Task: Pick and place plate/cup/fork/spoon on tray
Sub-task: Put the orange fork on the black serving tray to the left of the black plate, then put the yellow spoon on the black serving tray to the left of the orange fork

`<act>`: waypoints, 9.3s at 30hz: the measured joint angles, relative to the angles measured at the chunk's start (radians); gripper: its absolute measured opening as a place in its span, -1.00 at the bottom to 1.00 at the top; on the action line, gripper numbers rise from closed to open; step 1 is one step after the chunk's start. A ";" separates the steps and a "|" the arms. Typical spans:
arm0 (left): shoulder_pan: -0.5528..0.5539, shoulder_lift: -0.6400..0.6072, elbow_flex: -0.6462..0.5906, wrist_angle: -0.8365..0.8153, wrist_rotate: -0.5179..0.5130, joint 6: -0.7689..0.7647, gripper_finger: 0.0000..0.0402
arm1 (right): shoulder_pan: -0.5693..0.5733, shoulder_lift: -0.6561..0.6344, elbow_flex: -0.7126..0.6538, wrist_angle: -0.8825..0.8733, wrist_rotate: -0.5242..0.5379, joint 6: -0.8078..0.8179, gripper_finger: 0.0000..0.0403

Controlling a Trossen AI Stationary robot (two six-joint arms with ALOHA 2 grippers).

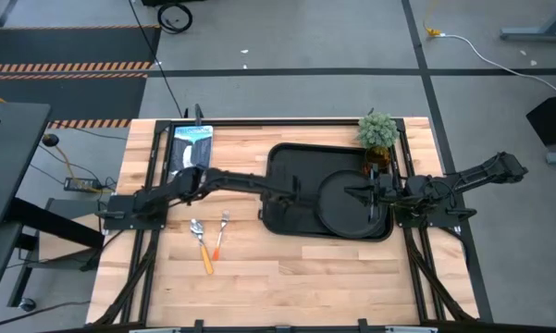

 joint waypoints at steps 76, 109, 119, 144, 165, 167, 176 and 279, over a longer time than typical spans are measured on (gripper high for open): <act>-0.324 -0.919 -1.420 0.888 0.264 -1.323 -0.22 | 0.000 0.000 0.000 0.030 0.000 0.000 -0.87; -0.292 -0.737 -1.314 0.852 0.319 -1.322 -0.94 | 0.000 0.000 0.000 0.044 0.000 0.000 -0.87; -0.211 -0.737 -1.174 0.813 0.152 -1.147 -0.94 | 0.000 0.000 0.000 0.046 0.000 0.000 -0.87; 0.075 -0.705 -1.065 1.408 0.111 -0.986 -0.91 | 0.000 0.000 0.000 0.046 0.000 0.000 -0.87; 0.056 -0.430 -0.891 1.597 0.052 -1.194 -0.92 | 0.000 0.000 0.000 0.062 0.001 0.000 -0.87; 0.043 -0.388 -0.827 1.551 0.034 -1.198 -0.93 | 0.000 0.000 0.000 0.063 0.002 0.000 -0.87; 0.028 -0.213 -0.521 1.163 0.013 -1.301 -0.93 | 0.000 0.000 0.000 0.069 0.005 0.000 -0.87; -0.569 -0.753 -1.345 0.579 0.481 -1.749 0.06 | 0.000 0.000 0.000 0.106 0.008 0.000 -0.87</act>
